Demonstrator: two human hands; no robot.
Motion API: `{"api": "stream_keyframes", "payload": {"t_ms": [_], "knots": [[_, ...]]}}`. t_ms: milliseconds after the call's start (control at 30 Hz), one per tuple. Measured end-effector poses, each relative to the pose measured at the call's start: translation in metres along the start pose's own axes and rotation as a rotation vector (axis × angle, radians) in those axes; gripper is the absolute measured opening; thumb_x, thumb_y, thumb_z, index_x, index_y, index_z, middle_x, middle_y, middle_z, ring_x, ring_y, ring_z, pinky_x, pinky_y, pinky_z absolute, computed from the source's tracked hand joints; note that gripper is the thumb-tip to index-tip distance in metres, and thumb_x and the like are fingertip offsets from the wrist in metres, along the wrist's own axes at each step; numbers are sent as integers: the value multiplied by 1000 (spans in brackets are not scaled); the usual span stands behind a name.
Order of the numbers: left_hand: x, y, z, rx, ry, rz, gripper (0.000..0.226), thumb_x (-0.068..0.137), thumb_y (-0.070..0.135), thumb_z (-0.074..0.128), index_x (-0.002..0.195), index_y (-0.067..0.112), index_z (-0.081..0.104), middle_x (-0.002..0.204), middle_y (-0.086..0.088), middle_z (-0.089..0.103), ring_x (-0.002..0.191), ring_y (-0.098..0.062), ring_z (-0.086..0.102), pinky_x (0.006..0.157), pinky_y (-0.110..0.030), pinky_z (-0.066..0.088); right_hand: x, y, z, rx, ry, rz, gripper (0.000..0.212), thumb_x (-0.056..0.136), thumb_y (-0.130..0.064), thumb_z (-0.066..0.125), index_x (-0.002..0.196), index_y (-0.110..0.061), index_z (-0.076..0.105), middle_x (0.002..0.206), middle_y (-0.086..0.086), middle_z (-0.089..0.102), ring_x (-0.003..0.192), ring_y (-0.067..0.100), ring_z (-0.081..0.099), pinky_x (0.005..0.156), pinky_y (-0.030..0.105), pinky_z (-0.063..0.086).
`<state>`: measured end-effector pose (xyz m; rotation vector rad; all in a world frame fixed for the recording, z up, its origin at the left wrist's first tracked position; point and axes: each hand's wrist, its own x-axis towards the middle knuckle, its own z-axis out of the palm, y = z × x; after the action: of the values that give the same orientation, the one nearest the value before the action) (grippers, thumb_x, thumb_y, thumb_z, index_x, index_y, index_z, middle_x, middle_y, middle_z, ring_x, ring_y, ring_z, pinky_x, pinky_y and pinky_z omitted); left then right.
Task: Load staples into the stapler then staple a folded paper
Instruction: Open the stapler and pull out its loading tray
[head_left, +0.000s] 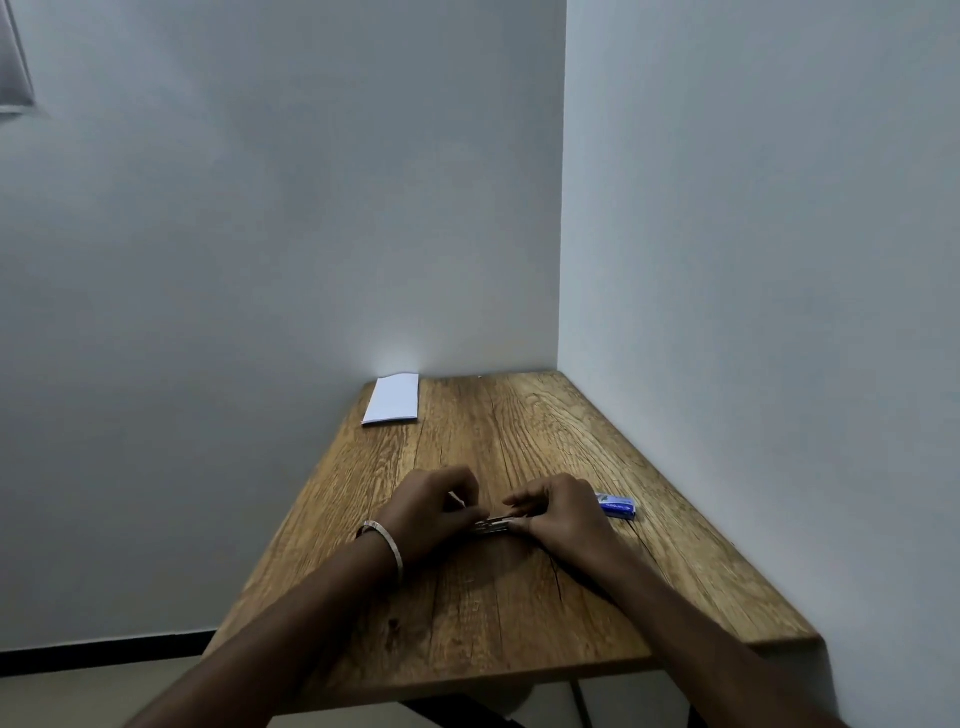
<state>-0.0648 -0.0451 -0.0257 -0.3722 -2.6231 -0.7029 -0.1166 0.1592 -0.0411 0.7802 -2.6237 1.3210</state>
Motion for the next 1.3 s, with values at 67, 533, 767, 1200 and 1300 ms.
{"api": "stream_keyframes", "payload": {"t_ms": [67,533,767,1200,1300], "knots": [[-5,0,1,-63,43,-13,16,80,26,76,93,28,66,88,15,69,81,6,66,72,-15,57,0,0,0,-5,-4,-3,27,78,-15,84,103,-22,78,88,-12,76,76,-11,67,62,3,48],[-17,1,-1,-361,187,-117,13,83,5,70,87,17,71,92,-1,72,79,-11,73,70,-26,61,-1,-5,0,-90,28,-49,20,74,-15,83,93,-21,80,86,-9,77,74,-7,66,64,5,48],[-28,-6,-14,-301,98,-123,18,87,17,68,101,28,69,91,7,72,82,-5,70,74,-20,58,-2,-2,0,-66,16,-23,25,74,-16,85,99,-21,79,85,-13,74,76,-9,65,62,1,45],[-32,-8,-4,-65,-48,-169,23,77,33,77,97,32,66,96,16,69,90,0,64,82,-26,58,-2,0,1,-27,17,-13,32,78,-14,83,108,-22,76,83,-19,69,78,-10,65,62,1,46],[-33,-10,-3,-45,-14,-162,21,77,31,77,96,30,68,94,15,70,87,-1,63,80,-29,58,-3,2,2,-43,32,-37,28,80,-14,82,106,-22,77,89,-15,72,81,-9,63,64,3,45]]}}
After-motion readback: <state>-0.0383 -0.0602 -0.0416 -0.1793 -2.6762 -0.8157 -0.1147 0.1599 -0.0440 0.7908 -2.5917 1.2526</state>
